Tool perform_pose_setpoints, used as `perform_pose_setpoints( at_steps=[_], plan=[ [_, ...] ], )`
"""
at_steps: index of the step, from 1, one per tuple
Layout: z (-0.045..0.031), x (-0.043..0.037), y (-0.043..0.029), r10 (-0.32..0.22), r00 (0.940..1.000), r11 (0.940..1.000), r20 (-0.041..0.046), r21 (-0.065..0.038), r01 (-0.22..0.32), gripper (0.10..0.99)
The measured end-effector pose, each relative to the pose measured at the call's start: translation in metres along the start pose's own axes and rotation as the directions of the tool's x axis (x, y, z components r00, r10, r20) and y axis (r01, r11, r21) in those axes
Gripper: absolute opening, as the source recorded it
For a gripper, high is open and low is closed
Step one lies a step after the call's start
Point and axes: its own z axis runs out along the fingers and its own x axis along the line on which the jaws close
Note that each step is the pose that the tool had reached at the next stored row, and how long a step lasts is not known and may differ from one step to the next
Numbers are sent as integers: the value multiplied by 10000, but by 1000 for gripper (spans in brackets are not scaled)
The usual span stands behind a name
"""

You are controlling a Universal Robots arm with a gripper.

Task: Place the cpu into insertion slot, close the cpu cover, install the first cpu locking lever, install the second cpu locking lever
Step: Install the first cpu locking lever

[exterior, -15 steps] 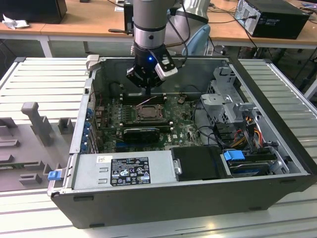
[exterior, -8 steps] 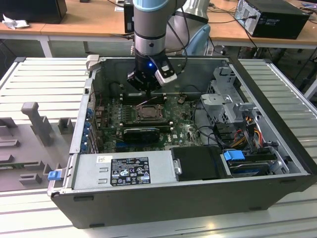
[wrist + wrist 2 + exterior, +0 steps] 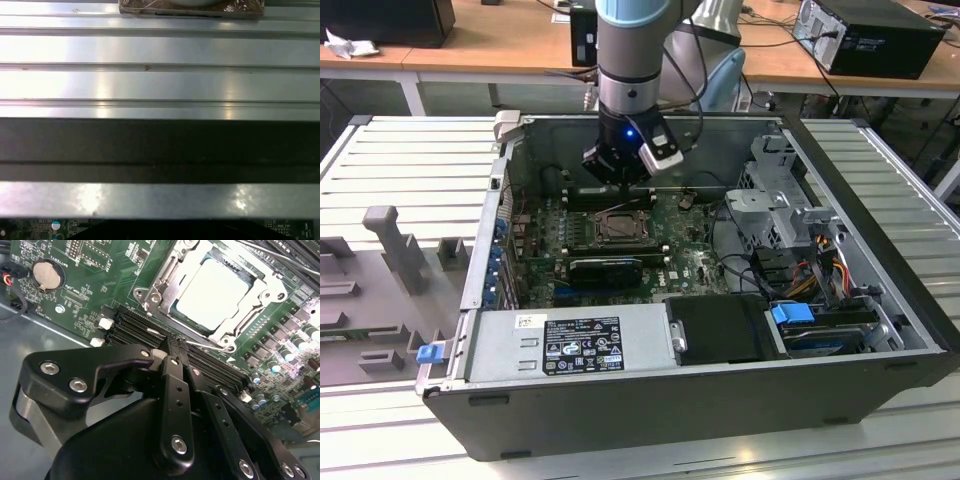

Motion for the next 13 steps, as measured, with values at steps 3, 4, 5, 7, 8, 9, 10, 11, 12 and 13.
perform_pose_setpoints(
  at_steps=[3, 4, 5, 7, 8, 9, 10, 11, 12, 13],
  plan=[
    [22, -42, -2, -1, 10000, 10000, 1, -1, 1, 106],
    [31, -48, -3, -2, 10000, 10000, 0, 1, 2, 106],
    [34, -52, -3, -3, 10000, 10000, 1, 2, 3, 106],
    [47, -62, -4, -14, 10000, 10000, 0, 2, 14, 106],
    [55, -63, -5, -19, 10000, 10000, 0, 2, 19, 106],
    [63, -64, -6, -28, 10000, 10000, -1, 4, 28, 106],
    [72, -66, -6, -43, 10000, 10000, -3, 4, 43, 106],
    [79, -68, -7, -52, 10000, 10000, -4, 5, 52, 106],
    [90, -69, -8, -65, 10000, 10000, -5, 8, 65, 106],
    [98, -69, -8, -72, 10000, 10000, -5, 16, 72, 106]
  ],
)
